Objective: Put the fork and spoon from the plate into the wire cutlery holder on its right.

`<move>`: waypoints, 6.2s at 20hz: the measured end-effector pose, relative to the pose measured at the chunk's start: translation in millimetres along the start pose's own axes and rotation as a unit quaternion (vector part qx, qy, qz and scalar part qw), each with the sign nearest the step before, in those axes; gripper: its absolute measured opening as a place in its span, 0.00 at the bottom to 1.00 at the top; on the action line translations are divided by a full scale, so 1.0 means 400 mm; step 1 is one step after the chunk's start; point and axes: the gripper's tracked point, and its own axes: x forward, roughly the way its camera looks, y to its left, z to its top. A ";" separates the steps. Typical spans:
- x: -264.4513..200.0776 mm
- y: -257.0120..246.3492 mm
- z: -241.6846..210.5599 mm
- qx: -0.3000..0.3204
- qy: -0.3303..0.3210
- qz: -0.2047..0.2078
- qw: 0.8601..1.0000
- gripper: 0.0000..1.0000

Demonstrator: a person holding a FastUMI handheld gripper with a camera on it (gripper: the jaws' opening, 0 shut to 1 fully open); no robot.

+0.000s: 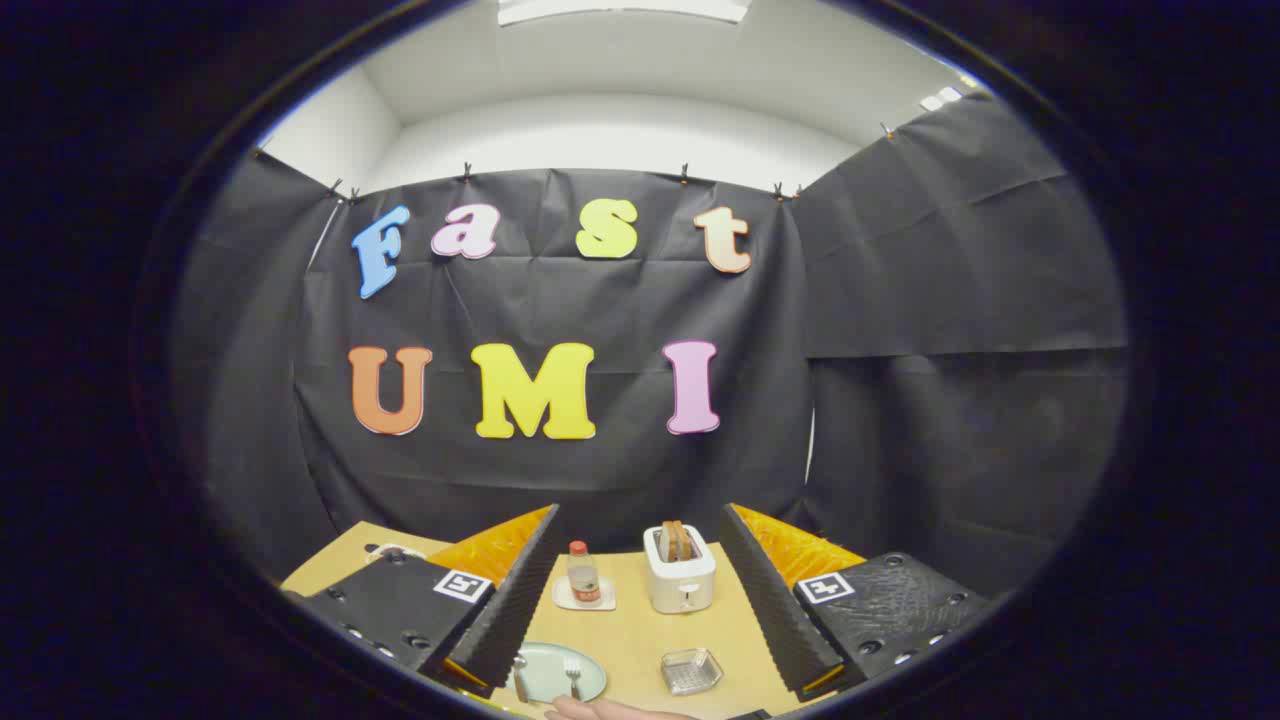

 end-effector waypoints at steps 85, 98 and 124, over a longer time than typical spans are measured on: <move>0.156 -0.147 -0.874 -0.095 0.462 0.034 0.881 0.04; 0.108 -0.223 -0.871 -0.083 0.582 0.046 0.808 0.04; 0.193 -0.242 -0.868 -0.071 0.632 0.012 0.772 0.12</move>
